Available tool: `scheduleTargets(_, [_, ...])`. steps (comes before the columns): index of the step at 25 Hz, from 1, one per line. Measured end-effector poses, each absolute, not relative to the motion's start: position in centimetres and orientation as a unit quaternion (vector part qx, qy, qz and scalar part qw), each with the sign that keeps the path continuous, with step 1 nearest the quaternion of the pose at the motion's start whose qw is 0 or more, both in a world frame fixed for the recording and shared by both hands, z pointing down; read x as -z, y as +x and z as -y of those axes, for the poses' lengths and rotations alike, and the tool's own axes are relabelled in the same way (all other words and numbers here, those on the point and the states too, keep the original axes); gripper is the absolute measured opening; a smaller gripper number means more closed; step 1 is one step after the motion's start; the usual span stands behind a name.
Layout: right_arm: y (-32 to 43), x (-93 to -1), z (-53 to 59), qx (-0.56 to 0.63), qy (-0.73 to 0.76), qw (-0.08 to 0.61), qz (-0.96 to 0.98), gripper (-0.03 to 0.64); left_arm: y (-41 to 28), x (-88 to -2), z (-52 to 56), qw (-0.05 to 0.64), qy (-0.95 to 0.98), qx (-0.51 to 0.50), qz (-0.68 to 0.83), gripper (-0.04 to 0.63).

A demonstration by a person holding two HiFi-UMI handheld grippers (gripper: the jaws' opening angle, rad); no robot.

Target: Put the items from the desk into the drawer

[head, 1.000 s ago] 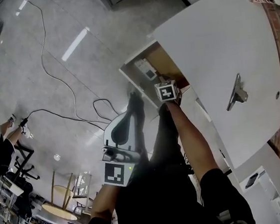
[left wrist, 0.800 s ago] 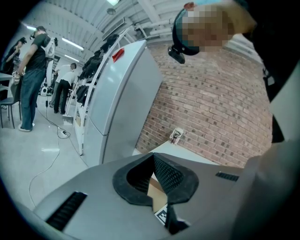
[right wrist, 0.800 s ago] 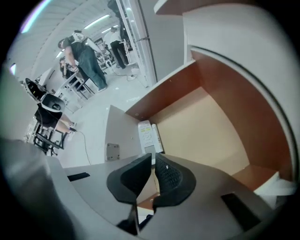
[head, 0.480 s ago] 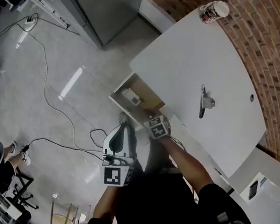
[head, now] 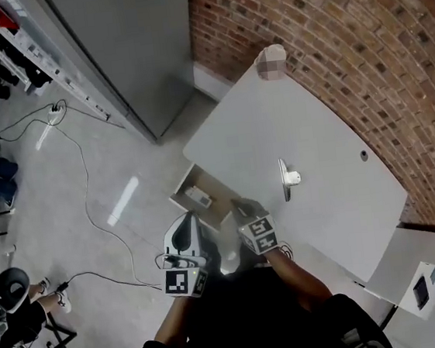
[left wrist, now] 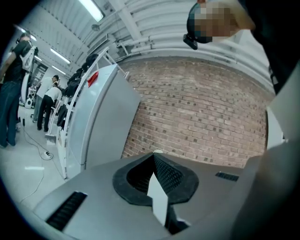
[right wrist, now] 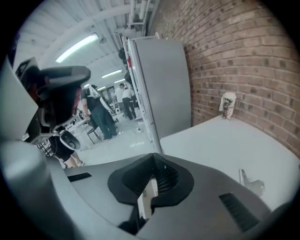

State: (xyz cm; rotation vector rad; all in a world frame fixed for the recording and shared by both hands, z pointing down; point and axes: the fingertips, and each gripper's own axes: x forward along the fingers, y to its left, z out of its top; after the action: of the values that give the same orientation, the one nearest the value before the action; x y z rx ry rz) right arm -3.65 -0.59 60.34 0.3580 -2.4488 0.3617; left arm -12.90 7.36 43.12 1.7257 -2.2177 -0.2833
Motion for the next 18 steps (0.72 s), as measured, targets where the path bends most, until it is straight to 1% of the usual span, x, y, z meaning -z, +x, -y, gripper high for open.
scheduleTargets(4, [-1.1, -52.7, 2.4, -0.124, 0.175, 0.246, 0.945, 0.002, -11.5, -39.8, -5.5, 0.125, 0.629, 0.108, 0.759, 0.002])
scheduleTargets(11, [5.2, -42.8, 2.8, -0.074, 0.23, 0.172, 0.955, 0.002, -7.8, -37.0, -3.2, 0.107, 0.663, 0.114, 0.732, 0.002])
scheduleTargets(14, [7.7, -40.6, 2.7, -0.065, 0.254, 0.151, 0.953, 0.002, -5.9, -36.5, -2.4, 0.107, 0.676, 0.111, 0.72, 0.002])
scheduleTargets(18, [9.9, -40.1, 3.0, -0.068, 0.276, 0.141, 0.948, 0.002, -3.4, -37.2, -1.7, 0.11, 0.696, 0.1, 0.703, 0.002])
